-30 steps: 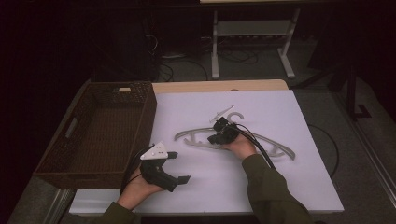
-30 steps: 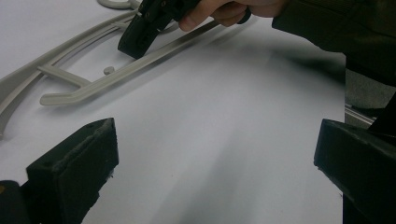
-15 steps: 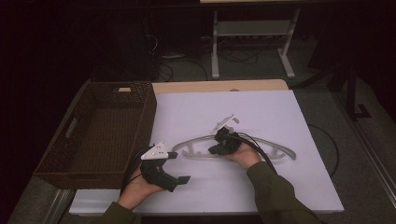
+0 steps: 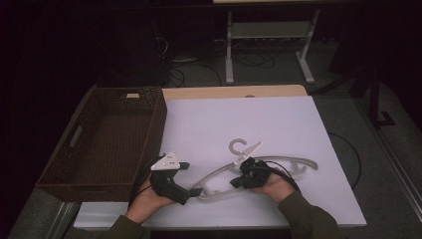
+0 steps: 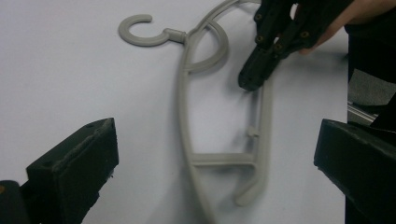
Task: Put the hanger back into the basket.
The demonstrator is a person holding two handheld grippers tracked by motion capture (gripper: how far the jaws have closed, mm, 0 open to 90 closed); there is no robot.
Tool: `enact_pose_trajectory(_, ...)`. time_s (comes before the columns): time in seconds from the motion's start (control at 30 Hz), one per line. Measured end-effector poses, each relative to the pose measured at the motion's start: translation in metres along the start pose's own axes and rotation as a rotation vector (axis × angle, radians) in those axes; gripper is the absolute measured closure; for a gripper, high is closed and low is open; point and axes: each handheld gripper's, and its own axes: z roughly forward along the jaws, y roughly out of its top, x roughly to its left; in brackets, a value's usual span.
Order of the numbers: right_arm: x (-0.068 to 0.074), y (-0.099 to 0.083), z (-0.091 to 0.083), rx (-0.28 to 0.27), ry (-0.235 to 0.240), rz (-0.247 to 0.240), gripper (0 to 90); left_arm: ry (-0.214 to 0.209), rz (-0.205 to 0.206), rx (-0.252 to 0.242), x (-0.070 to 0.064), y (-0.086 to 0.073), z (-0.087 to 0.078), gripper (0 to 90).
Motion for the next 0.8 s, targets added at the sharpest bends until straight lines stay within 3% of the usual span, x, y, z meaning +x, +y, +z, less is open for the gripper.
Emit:
enact_pose_trajectory(0.1, 0.002, -0.003, -0.002, -0.019, -0.015, -0.003, 89.7, -0.002, 0.001, 0.001, 0.000, 0.000, 0.000, 0.0)
enact_pose_trajectory(0.17, 0.004, -0.001, -0.006, -0.046, -0.013, 0.034, 89.7, -0.002, 0.003, 0.001, 0.000, 0.000, 0.000, 0.0)
enact_pose_trajectory(0.37, 0.003, -0.008, -0.027, -0.129, -0.063, 0.074, 89.3, -0.009, -0.005, 0.001, 0.002, -0.001, 0.001, 0.0)
enact_pose_trajectory(0.6, 0.003, -0.029, -0.059, -0.201, -0.140, 0.096, 89.3, -0.007, -0.005, 0.000, 0.003, -0.001, 0.001, 0.0)
enact_pose_trajectory(0.63, 0.003, -0.038, -0.067, -0.211, -0.160, 0.123, 89.3, -0.007, -0.006, 0.002, 0.003, -0.001, 0.002, 0.0)
enact_pose_trajectory(0.8, 0.002, -0.057, -0.077, -0.229, -0.188, 0.135, 89.3, -0.006, -0.004, 0.004, 0.003, -0.001, 0.002, 0.0)
